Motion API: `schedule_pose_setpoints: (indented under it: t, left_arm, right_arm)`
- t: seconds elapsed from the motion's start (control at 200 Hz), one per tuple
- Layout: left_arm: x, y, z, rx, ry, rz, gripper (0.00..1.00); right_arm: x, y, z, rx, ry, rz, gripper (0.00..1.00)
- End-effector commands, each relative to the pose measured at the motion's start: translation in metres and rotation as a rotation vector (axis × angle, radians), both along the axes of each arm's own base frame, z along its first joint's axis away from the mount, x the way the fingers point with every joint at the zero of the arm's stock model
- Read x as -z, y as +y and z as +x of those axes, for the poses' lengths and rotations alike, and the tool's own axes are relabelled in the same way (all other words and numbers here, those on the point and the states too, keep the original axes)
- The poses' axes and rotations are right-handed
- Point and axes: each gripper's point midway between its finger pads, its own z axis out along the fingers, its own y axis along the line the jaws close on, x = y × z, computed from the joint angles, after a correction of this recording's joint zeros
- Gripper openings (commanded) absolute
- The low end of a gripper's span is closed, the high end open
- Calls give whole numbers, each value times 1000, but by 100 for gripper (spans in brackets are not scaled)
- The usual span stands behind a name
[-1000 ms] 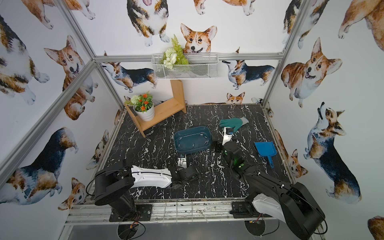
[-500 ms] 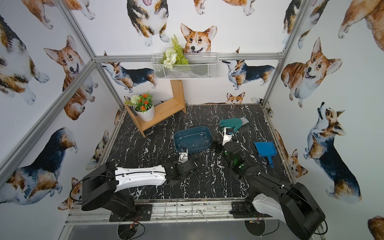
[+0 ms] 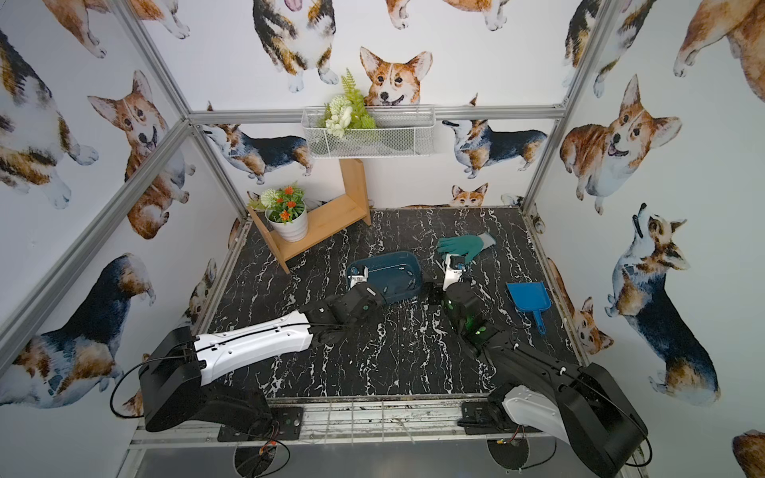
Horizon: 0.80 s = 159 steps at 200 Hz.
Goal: Put the bit on the desktop into the storage box
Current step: Pick up the screwdriver bit from the center of the board, then place the screwdriver bit in the storage box.
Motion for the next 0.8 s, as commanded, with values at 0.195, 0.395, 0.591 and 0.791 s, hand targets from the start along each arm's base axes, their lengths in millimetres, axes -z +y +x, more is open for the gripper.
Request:
schedule_pose_setpoints:
  t: [0.195,0.395,0.591,0.791]
  left_arm:
    - [-6,0,63,63,-61,-36,16]
    - [-2,-1,98,66,-84,-70,24]
    - [12,2,117,67,-65,-104,69]
    - [-7,21,106,70,-112,-150,95]
  right_arm:
    - [-9,0,2,5,-38,5,100]
    - [-10,0,1,-7,-46,-8,100]
    - [-12,7,-2,-53,-53,-24,99]
    - [-6,14,-9,-110,15,-37,98]
